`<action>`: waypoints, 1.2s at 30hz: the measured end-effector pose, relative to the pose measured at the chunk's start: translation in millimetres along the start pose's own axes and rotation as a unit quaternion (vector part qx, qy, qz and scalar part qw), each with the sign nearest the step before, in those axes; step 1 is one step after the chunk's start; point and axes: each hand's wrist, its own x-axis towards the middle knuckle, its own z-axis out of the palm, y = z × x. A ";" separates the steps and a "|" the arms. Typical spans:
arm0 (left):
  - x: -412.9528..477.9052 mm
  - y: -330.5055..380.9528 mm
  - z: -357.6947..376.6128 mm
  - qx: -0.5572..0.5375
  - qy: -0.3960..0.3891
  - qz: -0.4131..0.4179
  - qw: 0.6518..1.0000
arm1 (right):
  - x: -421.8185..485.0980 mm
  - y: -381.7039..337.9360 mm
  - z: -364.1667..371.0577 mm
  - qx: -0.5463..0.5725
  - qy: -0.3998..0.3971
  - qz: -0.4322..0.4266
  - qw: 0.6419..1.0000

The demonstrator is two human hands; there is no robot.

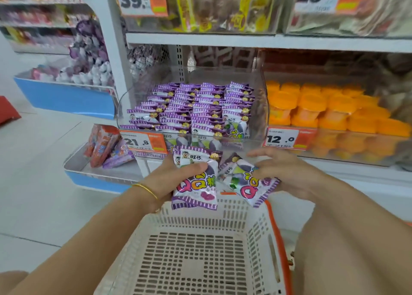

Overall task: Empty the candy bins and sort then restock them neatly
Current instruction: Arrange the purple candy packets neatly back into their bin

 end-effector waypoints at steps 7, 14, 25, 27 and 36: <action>1.0 58.1 -13.7 -0.031 -0.051 0.108 0.992 | -3.5 -45.5 -15.7 0.174 0.020 -0.045 0.984; 30.3 74.9 -28.9 -0.022 0.040 0.194 0.980 | 55.9 -103.5 -13.6 -0.305 0.227 -0.275 0.883; 43.6 80.4 -18.1 -0.042 0.084 0.273 0.958 | 122.3 -114.8 1.5 -0.701 0.150 -0.168 0.677; 45.2 81.6 -14.7 -0.028 0.093 0.285 0.954 | 127.2 -110.8 3.5 -0.728 0.155 -0.162 0.648; 57.5 106.3 29.1 0.072 0.044 0.296 0.951 | 87.6 -133.6 -29.9 -0.100 0.117 -0.254 0.955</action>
